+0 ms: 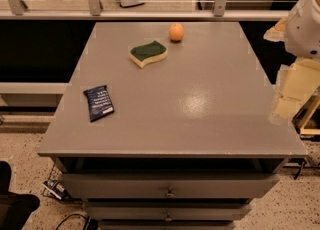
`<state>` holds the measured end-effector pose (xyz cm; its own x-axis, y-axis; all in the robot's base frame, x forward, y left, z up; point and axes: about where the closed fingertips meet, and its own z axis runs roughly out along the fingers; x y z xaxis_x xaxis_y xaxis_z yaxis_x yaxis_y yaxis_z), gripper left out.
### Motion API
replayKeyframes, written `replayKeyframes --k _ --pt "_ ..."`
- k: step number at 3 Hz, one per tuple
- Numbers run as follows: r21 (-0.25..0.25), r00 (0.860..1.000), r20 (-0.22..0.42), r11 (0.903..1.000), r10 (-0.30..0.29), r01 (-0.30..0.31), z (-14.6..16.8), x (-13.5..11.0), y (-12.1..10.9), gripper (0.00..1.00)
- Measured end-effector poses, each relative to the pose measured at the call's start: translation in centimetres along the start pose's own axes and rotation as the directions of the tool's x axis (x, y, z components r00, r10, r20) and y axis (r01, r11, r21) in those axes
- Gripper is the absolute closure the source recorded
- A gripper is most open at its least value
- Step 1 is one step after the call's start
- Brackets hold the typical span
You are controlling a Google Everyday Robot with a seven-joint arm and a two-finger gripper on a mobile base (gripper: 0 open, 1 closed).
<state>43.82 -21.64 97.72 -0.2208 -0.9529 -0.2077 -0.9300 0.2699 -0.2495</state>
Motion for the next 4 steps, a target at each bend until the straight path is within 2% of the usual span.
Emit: replayKeyframes --k 1,2,3,4 --pt "0.0 1.0 0.0 1.0 0.0 0.0 0.0 0.0 0.0 0.0" --pt "-0.015 0.996 0.093 0.9998 -0.015 0.016 0.9 -1.6 -0.9 0.0" --pt "-0.063 0.945 0.321 0.9938 -0.067 0.092 3.9 -7.0 -3.2 0.0" --pt "-0.083 0.869 0.481 0.9807 -0.116 0.177 5.8 -12.9 -3.7 0.0"
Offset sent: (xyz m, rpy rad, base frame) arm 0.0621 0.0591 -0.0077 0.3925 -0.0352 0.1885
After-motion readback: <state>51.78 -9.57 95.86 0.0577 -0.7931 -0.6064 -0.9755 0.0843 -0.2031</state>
